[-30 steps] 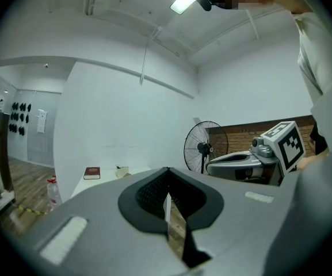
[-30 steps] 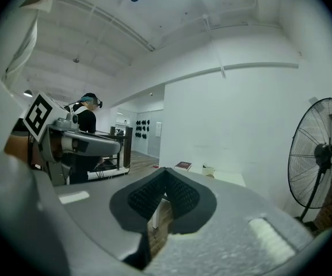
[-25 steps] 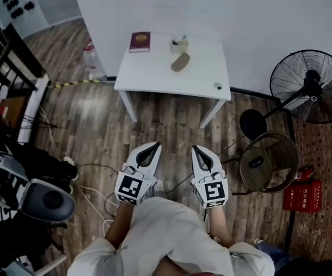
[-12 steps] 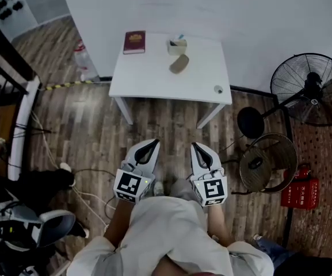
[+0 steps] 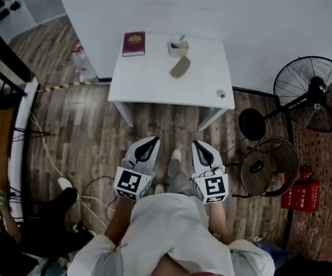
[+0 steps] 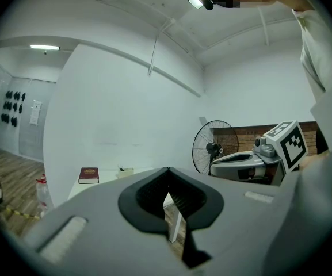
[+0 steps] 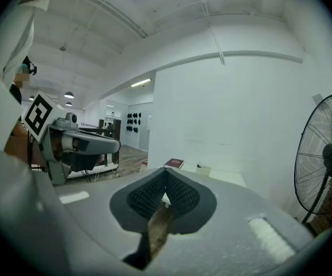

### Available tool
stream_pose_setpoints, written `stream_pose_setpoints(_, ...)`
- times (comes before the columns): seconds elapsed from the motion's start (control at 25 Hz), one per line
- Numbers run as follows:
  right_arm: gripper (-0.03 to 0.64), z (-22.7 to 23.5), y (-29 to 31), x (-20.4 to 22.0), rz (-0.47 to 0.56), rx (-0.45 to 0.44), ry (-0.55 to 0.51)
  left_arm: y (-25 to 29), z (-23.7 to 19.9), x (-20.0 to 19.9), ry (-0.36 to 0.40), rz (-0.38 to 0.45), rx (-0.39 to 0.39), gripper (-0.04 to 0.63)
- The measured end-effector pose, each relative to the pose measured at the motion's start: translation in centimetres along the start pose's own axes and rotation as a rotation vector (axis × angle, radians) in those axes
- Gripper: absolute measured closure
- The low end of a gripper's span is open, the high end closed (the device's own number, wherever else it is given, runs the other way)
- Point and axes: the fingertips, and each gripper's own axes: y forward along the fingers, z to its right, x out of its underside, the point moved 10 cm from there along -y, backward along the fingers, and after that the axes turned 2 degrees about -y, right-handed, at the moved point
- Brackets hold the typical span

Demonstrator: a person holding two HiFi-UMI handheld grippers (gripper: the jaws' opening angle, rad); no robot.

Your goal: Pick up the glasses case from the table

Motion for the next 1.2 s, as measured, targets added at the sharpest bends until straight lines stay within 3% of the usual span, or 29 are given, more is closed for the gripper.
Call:
stream_pose_setpoints(0.6,0.614,9.0,9.4,-1.3,-0.001,-0.037,0.025,10.9,-4.5,-2.7,0.024,-0.021,-0.031,0.577)
stream_pose_setpoints(1.2,0.614,19.2,17.6,-1.3,-0.002,-0.146,0.047,21.8,-6.6,-4.1,0.035,-0.084,-0.117,0.577)
